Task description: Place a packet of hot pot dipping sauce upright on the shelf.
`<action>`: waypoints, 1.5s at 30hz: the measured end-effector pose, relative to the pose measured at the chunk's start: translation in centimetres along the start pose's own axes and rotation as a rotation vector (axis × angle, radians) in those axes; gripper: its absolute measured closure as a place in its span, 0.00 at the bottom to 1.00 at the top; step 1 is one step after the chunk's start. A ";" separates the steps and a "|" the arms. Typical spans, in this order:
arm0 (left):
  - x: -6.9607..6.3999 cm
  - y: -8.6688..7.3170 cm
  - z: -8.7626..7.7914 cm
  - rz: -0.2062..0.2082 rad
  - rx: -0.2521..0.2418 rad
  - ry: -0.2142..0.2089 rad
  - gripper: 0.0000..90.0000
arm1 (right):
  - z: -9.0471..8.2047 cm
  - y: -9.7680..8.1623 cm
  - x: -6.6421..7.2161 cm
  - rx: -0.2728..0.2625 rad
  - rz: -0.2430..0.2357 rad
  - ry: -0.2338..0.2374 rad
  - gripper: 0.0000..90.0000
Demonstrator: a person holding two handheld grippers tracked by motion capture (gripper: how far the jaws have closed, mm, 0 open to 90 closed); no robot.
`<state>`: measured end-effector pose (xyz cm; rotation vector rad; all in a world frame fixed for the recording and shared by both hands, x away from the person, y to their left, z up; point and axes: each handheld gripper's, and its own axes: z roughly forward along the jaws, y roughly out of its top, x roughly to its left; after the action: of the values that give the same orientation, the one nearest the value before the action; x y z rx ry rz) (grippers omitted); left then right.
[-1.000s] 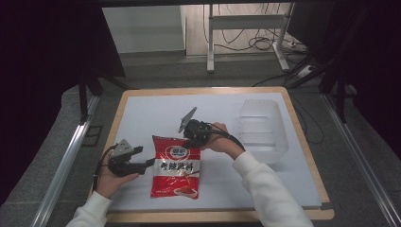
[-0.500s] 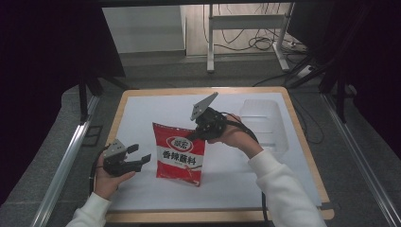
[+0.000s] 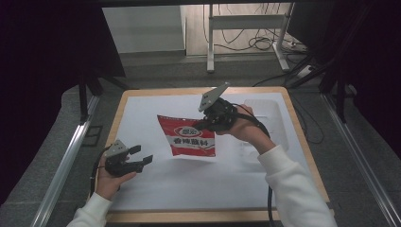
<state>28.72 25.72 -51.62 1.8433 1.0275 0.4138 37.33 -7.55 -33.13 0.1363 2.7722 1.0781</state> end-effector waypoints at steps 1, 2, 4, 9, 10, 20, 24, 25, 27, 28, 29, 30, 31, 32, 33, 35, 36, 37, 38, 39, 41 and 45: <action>0.0 0.0 0.0 -0.001 0.002 0.000 0.33 | -0.3 0.0 -0.1 0.000 0.001 -0.008 0.99; 0.0 0.0 0.1 0.000 0.003 -0.001 0.33 | -0.7 -0.1 -0.2 0.000 0.004 -0.014 0.99; -0.1 -0.1 0.2 0.002 0.009 -0.002 0.33 | -1.4 -0.2 -0.4 -0.002 0.006 -0.026 0.99; -0.2 -0.1 0.3 0.005 0.023 0.001 0.33 | -3.3 -0.5 -0.1 -0.005 -0.017 -0.052 0.99; -0.2 -0.1 0.4 0.006 0.024 0.000 0.33 | -3.7 -0.6 -0.1 -0.005 -0.016 -0.059 0.99; -0.3 -0.2 0.7 0.011 0.057 -0.018 0.34 | -8.4 -2.0 -1.0 0.000 0.000 -0.158 0.99; -0.5 -0.2 0.9 0.028 0.076 -0.015 0.34 | -9.8 -2.3 -1.2 0.012 0.013 -0.187 0.99; -0.5 -0.2 1.0 0.030 0.081 -0.020 0.34 | -10.3 -2.4 -1.3 0.011 0.019 -0.197 0.99; -0.7 -0.3 1.2 0.037 0.091 -0.024 0.34 | -11.7 -3.0 -1.7 0.018 0.040 -0.233 0.99; -0.7 -0.3 1.2 0.035 0.094 -0.028 0.33 | -12.2 -3.3 -1.9 0.018 0.045 -0.241 0.99; -0.7 -0.3 1.2 0.037 0.098 -0.029 0.33 | -12.5 -3.6 -2.1 0.017 0.053 -0.249 0.99; -0.7 -0.3 1.2 0.037 0.098 -0.029 0.33 | -12.5 -3.6 -2.1 0.017 0.053 -0.249 0.99; -0.7 -0.3 1.3 0.039 0.102 -0.029 0.33 | -13.2 -4.1 -2.4 0.025 0.070 -0.267 0.99; -0.7 -0.3 1.3 0.039 0.104 -0.029 0.33 | -13.2 -4.1 -2.4 0.025 0.070 -0.267 0.99; -0.8 -0.3 1.4 0.038 0.108 -0.031 0.33 | -13.7 -4.7 -2.7 0.036 0.081 -0.282 0.99; -0.8 -0.3 1.4 0.039 0.113 -0.032 0.33 | -13.9 -5.1 -2.9 0.037 0.088 -0.289 0.99; -0.7 -0.4 1.5 0.040 0.115 -0.033 0.33 | -13.9 -5.1 -2.9 0.037 0.088 -0.289 0.99; -0.8 -0.4 1.5 0.039 0.118 -0.033 0.33 | -14.0 -5.3 -3.0 0.039 0.093 -0.289 0.99; -0.8 -0.4 1.6 0.040 0.123 -0.034 0.33 | -14.4 -5.7 -3.3 0.035 0.089 -0.287 0.99; -0.8 -0.4 1.6 0.040 0.126 -0.036 0.33 | -14.6 -5.9 -3.5 0.031 0.087 -0.287 0.99; -0.8 -0.4 1.6 0.042 0.126 -0.035 0.33 | -14.8 -6.2 -3.7 0.027 0.095 -0.286 0.99; -0.8 -0.5 1.6 0.041 0.131 -0.038 0.33 | -15.7 -7.0 -4.3 0.020 0.116 -0.297 0.99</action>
<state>29.13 24.26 -52.70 1.9845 1.0137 0.3413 38.52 -23.74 -25.97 0.4272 2.5342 0.9662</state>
